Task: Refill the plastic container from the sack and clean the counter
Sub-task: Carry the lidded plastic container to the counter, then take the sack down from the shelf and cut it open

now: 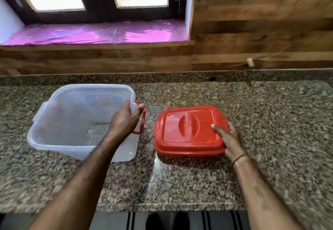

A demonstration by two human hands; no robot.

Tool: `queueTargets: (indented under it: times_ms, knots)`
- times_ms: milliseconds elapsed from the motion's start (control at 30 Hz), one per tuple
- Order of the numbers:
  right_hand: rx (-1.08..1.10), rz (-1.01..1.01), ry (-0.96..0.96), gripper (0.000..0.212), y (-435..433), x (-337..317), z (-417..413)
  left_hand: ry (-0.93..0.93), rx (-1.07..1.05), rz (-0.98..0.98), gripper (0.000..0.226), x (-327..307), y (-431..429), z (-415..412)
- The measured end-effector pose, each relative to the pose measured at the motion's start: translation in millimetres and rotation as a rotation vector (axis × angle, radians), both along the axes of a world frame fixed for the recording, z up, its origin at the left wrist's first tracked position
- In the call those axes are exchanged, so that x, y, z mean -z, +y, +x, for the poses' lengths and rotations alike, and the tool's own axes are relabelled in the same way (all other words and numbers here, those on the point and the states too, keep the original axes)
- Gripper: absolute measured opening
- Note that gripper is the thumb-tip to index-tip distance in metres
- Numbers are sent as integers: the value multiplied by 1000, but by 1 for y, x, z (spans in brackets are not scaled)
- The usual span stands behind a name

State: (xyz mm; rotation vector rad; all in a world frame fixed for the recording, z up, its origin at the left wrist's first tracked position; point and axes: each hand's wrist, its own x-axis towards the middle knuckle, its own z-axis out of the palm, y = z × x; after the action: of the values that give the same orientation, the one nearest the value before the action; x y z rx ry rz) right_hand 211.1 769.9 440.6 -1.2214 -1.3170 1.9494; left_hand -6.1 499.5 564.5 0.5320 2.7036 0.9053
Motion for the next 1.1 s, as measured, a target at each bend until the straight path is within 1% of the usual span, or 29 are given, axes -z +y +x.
queueTargets:
  times_ms: [67,133,233,267,333,367,433,733,833,933,1000,1067,1100]
  knots:
    - [-30,29,-62,75,-3,10,2,19,-14,-17,51,2,2,-1]
    - [-83,57,-147,64,-5,21,5,19,-27,-1,49,4,1,0]
    - [-80,176,-357,45,-6,33,7,14,-34,-5,50,5,3,1]
    - [-75,224,-434,43,-6,36,7,13,-33,-9,51,4,4,3]
    - [-86,317,-572,48,-6,41,6,11,-28,-4,51,4,6,5]
    - [-93,349,-623,52,-5,42,4,7,-27,-1,52,4,6,6]
    - [-96,376,-665,57,-5,43,1,4,-27,-10,52,3,7,7]
    - [-106,388,-703,59,-9,34,1,-34,-44,10,51,-1,5,6]
    - [-109,433,-709,62,-16,23,0,-45,-58,29,52,-3,2,5]
    - [-111,502,-600,63,-28,1,-14,-68,-49,57,51,-4,1,5]
    - [-134,570,-512,63,-38,-18,-32,-84,-35,87,62,-7,-3,5]
    - [-171,658,-424,60,-50,-39,-56,-42,-34,97,74,-15,-8,3]
    - [-195,694,-387,59,-57,-51,-68,-15,-38,98,77,-19,-11,2]
